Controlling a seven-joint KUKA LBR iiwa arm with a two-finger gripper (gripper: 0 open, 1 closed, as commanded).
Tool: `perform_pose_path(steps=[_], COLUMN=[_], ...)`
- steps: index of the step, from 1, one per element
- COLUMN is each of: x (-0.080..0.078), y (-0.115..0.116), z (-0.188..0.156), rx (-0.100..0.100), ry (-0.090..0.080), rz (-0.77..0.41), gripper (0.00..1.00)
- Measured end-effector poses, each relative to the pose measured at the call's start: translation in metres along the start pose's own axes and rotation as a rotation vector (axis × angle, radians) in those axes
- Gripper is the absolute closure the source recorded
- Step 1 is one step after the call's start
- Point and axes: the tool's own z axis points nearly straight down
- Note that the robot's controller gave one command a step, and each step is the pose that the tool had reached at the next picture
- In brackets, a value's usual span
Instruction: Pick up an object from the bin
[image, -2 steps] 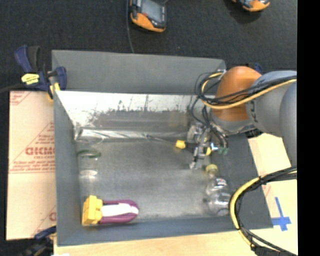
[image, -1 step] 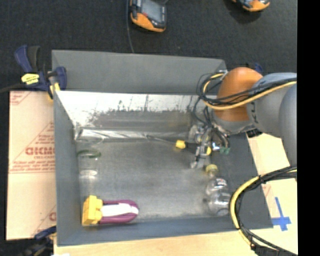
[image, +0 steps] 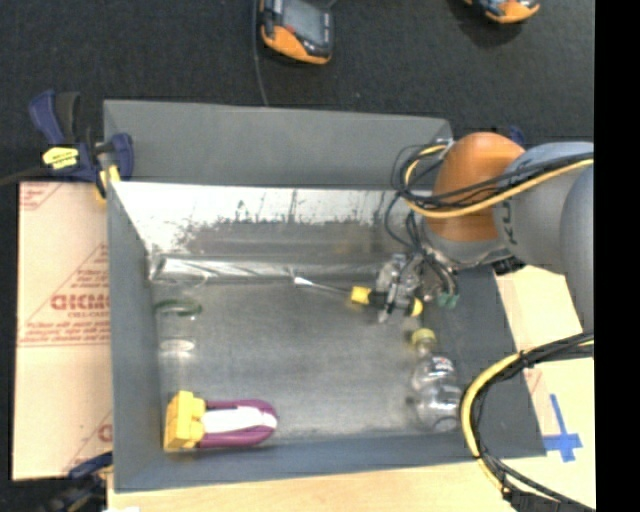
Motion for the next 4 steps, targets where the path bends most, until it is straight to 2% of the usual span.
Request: perform_pose_path(steps=[2, 3, 4], x=[0.002, 0.003, 0.001], y=[0.000, -0.001, -0.001], z=[-0.011, -0.044, -0.092], rx=[0.000, 0.000, 0.000], ry=[0.005, 0.008, 0.005], rz=[-0.001, -0.001, -0.001], gripper=[1.00, 1.00, 1.00])
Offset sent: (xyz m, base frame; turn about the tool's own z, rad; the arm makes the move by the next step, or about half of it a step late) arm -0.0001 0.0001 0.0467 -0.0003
